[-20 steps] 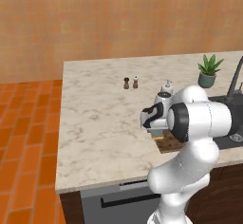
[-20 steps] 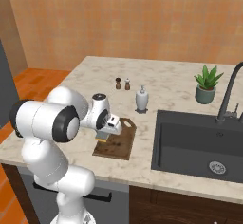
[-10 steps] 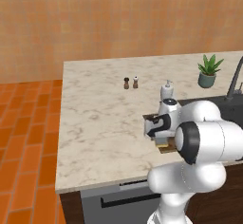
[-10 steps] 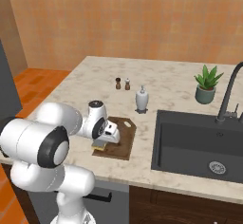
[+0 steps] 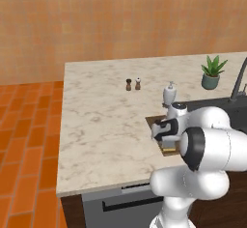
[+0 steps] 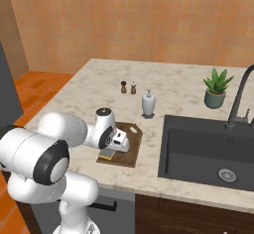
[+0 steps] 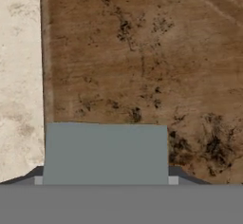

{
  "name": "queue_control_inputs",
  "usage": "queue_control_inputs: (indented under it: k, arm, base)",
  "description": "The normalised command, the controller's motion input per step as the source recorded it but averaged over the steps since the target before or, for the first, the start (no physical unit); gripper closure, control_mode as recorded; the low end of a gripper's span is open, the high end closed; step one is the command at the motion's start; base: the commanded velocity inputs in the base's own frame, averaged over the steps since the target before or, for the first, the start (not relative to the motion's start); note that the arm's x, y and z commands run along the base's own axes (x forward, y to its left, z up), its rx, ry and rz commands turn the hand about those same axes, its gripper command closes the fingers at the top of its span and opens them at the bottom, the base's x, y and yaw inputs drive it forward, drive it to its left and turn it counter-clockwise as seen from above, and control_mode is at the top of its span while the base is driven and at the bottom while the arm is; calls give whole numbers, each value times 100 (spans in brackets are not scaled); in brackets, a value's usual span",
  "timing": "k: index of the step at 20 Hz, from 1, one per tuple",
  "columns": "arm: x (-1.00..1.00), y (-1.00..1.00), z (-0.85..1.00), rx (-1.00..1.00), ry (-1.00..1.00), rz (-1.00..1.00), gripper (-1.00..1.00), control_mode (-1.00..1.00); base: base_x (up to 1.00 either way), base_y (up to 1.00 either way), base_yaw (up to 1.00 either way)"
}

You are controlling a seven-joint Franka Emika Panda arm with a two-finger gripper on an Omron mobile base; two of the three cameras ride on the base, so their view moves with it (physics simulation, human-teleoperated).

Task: Pick up the sponge from the counter and clean the cutting board by briefly scrubbing or pressing down on the cutting board. Once finished, release the sponge.

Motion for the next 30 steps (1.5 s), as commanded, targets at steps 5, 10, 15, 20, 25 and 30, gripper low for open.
queue_control_inputs:
  k: [5, 10, 15, 20, 25, 30]
  arm:
    - [-7, -29, -8, 0, 0, 0, 100, -100]
    - [-5, -19, -7, 0, 0, 0, 100, -100]
    - [0, -22, -3, -4, -1, 0, 100, -100]
    - [13, -12, 0, -7, 0, 0, 100, -100]
    - [1, 0, 0, -1, -3, 0, 100, -100]
    - [16, 0, -8, 0, -11, 0, 100, -100]
  base:
    - [0, 0, 0]
    - [0, 0, 0]
    - [0, 0, 0]
    - [0, 0, 0]
    - [0, 0, 0]
    - [0, 0, 0]
